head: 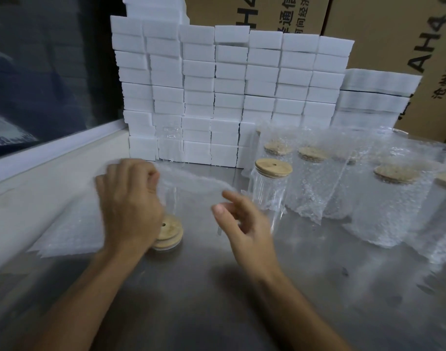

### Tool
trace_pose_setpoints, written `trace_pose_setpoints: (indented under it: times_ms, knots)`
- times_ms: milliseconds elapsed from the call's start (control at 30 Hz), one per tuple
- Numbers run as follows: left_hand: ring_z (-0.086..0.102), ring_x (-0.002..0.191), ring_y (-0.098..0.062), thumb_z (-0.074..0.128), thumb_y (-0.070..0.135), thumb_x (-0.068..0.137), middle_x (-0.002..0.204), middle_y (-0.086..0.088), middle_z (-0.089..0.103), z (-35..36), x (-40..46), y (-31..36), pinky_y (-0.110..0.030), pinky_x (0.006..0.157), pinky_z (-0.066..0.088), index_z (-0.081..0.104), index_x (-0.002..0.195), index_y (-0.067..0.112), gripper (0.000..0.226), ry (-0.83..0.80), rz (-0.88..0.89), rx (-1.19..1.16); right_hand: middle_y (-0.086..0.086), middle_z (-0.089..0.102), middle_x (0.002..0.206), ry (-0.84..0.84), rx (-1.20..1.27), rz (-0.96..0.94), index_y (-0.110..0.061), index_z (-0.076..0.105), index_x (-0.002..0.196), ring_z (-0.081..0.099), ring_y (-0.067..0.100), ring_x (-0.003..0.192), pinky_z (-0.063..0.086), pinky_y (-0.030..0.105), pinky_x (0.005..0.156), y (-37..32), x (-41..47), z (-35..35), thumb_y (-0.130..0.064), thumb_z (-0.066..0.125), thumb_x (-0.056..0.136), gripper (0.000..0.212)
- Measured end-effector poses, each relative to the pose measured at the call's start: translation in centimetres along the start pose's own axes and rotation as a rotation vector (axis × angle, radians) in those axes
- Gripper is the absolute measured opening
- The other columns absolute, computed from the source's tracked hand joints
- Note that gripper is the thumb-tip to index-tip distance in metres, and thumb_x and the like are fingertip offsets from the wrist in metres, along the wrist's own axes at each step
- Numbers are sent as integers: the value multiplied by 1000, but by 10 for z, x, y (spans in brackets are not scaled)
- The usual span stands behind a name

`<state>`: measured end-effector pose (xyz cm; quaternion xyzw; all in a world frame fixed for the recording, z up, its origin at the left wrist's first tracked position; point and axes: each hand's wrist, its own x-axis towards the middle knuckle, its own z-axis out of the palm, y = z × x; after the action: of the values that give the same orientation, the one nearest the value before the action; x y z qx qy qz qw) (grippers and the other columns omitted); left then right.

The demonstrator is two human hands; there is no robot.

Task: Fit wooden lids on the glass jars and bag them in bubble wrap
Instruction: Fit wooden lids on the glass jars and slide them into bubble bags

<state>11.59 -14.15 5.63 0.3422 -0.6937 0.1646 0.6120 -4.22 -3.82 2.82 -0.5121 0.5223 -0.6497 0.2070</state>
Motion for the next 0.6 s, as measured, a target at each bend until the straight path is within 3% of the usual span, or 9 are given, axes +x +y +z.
trace_pose_setpoints:
  times_ms: [100,200,267,333,467,600]
  knots:
    - [51,76,-32,46,6,93,85,-14,59,2,-11,35,-45,67,38,59,80,3,18,-156,254,-180,-6,77,104,-126,121,159,-21,72,107,70,7,103,57,25,84,0,0,4,-66,66,71,59]
    - [51,77,-28,46,8,91,87,-7,59,4,-22,54,-42,66,39,60,83,7,16,-351,355,-247,2,74,90,0,297,240,-17,75,91,70,17,94,56,33,82,-3,4,2,-56,74,77,41]
    - [49,79,-25,51,5,89,88,-4,58,4,-23,53,-40,67,39,59,83,8,11,-419,358,-257,8,72,88,143,376,256,-13,74,90,68,25,90,56,41,86,-4,9,-3,-31,79,85,19]
    - [48,81,-24,54,2,87,88,-3,56,3,-21,47,-38,69,37,57,82,10,10,-452,331,-248,10,75,89,271,412,276,-10,73,95,70,26,88,56,40,83,-7,13,-10,-9,76,86,10]
    - [48,83,-25,56,-2,82,89,-2,55,3,-17,37,-34,73,31,55,81,12,14,-461,293,-169,7,70,74,375,407,301,-12,69,83,65,23,73,50,37,70,-10,16,-17,-3,79,81,14]
    - [45,86,-23,64,-14,67,92,-2,54,6,-14,25,-31,76,20,55,83,15,34,-407,240,-41,0,74,75,361,383,275,-15,72,87,68,12,72,50,28,66,-12,14,-15,-7,78,82,10]
